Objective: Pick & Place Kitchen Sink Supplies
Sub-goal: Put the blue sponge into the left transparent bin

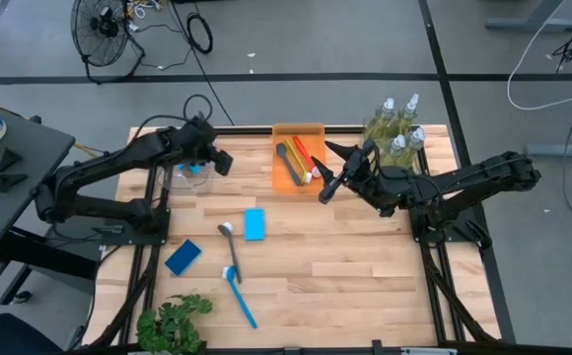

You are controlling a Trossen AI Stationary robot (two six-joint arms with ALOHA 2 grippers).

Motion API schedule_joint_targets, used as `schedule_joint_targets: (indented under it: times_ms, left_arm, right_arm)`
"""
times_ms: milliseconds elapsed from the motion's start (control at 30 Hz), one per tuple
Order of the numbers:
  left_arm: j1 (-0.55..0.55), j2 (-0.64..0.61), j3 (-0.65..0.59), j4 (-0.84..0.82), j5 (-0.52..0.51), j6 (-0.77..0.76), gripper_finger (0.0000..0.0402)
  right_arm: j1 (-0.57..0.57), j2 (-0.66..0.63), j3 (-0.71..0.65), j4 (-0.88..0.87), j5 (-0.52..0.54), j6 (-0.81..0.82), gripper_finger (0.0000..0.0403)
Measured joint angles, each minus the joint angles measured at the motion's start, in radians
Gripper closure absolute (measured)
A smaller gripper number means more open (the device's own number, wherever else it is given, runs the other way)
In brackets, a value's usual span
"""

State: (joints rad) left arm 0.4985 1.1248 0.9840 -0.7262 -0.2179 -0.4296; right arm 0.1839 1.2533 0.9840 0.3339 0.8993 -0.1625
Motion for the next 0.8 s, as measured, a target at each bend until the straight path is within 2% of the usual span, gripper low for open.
schedule_joint_targets:
  times_ms: [100, 500, 600, 800]
  left_arm:
    - [-0.056, 0.000, -0.008, 0.064, 0.034, 0.002, 0.0124]
    - [-0.273, 0.090, -0.011, 0.073, 0.047, 0.004, 0.0124]
    - [-0.313, 0.126, -0.011, 0.075, 0.082, 0.007, 0.0124]
    - [-0.374, 0.189, -0.011, 0.076, 0.142, 0.081, 0.0124]
  right_arm:
    - [0.000, 0.000, 0.000, -0.018, -0.001, 0.021, 0.0163]
    - [0.000, 0.000, 0.000, -0.081, -0.003, 0.050, 0.0163]
    - [0.000, 0.000, 0.000, -0.104, -0.058, 0.056, 0.0163]
    - [0.000, 0.000, 0.000, -0.170, -0.239, 0.095, 0.0163]
